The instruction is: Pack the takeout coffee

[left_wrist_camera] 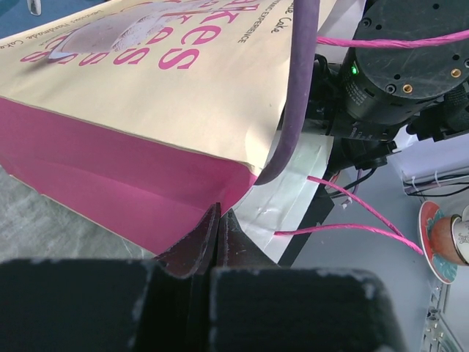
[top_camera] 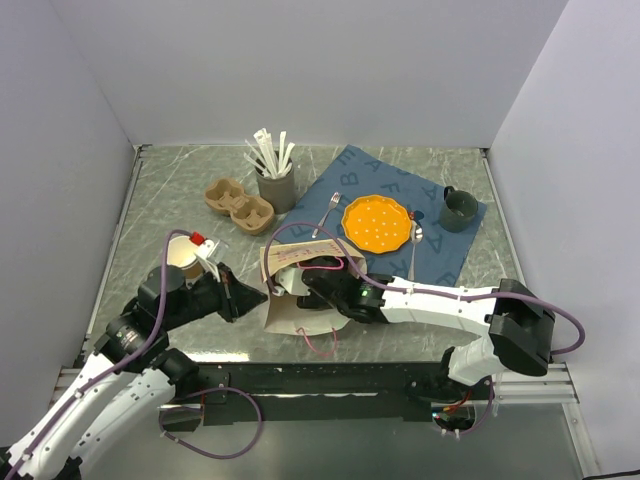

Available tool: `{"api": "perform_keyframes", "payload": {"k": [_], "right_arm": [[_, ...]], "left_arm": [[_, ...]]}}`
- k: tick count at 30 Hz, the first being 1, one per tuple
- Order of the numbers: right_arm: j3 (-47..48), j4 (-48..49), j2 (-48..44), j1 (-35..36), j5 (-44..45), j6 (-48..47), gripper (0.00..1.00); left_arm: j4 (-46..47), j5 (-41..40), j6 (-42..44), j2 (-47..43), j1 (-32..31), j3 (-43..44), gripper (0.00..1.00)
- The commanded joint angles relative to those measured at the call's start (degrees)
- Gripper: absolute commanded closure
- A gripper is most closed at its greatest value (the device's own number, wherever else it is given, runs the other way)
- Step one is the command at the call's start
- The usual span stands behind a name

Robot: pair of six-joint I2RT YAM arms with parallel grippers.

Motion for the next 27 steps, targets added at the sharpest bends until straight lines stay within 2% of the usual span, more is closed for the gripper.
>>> {"api": "perform_keyframes", "payload": {"k": [1,3,4,7,20,27], "right_arm": [[1.0,-4.0,-1.2,-0.4,-4.0,2.6,0.2],[2.2,-5.7,-1.9,0.0,-4.3,3.0,0.16],[2.6,-6.2,-2.6,0.1,-4.6,2.9,0.1],[5.0,-9.2,-3.4,1.4,-5.0,2.8,0.05],[11.7,-16.6,-4.6,4.9,-6.9,6.5,0.04],[15.8,-19.8,-5.5,5.0,-13.5,6.8,0.05]], "left_arm": [[-1.7,-0.6,-0.1,1.9,-0.3,3.4,0.97],[-1.8,-1.3,-0.4,2.3,-0.3,4.1,0.96],[-2.1,-1.8,-0.7,2.6,-0.3,4.9,0.97],[-3.4,-5.9,-3.0,3.3,-0.3,6.7,0.98],[-12.9,-8.6,-6.6,6.1,-0.3,15.3,0.99],[-17.3,-7.9,-9.0,6.3,-0.3,17.8,0.99]]}}
